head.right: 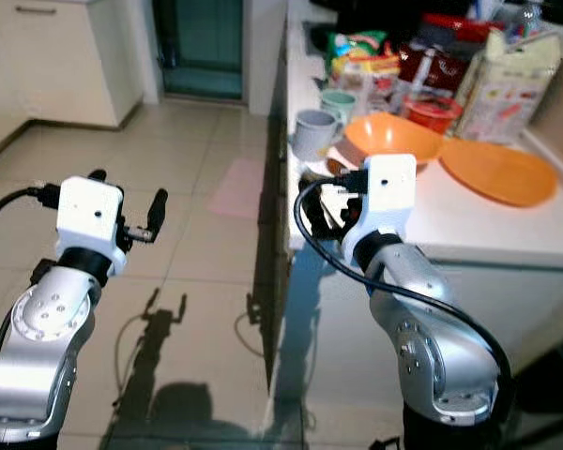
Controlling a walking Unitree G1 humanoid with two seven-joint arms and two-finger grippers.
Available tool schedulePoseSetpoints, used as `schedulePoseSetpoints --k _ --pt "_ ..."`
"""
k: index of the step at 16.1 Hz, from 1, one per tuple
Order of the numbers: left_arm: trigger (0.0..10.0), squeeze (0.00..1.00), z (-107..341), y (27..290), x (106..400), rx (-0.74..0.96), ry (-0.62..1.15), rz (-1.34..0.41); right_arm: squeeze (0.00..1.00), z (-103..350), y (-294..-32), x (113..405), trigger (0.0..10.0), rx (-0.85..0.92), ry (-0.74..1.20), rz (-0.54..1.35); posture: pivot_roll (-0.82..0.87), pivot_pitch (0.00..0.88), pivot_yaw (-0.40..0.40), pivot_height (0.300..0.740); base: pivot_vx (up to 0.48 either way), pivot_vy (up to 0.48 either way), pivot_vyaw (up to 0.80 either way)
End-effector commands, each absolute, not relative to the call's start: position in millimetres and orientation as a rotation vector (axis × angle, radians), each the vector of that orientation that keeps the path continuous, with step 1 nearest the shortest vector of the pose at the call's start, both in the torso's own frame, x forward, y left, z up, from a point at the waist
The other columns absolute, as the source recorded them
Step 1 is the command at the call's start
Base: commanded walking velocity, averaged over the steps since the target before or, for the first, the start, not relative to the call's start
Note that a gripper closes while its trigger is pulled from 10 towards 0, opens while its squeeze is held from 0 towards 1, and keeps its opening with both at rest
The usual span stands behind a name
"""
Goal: Setting the table
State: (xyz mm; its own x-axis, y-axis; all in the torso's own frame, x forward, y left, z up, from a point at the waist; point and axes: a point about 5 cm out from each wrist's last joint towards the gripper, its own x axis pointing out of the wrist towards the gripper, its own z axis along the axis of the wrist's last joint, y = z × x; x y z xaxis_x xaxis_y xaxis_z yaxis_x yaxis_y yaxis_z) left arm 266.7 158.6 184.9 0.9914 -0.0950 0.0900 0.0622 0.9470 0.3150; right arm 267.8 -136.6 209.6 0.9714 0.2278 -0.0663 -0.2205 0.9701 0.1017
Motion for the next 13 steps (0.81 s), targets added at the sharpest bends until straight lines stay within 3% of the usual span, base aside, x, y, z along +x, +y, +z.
schedulePoseSetpoints --k 1,13 --pt "10.0 0.00 183.8 157.0 266.7 0.315 -0.093 -0.082 0.00 205.5 -139.5 269.0 10.0 0.099 0.102 0.220 0.02 0.000 -0.055 0.740 0.000 0.000 0.00" --pt "10.0 0.00 182.1 160.0 272.4 0.362 -0.091 -0.045 0.00 195.2 -141.7 268.2 10.0 0.091 0.127 0.202 0.02 0.000 -0.051 0.740 0.000 -0.032 0.00"
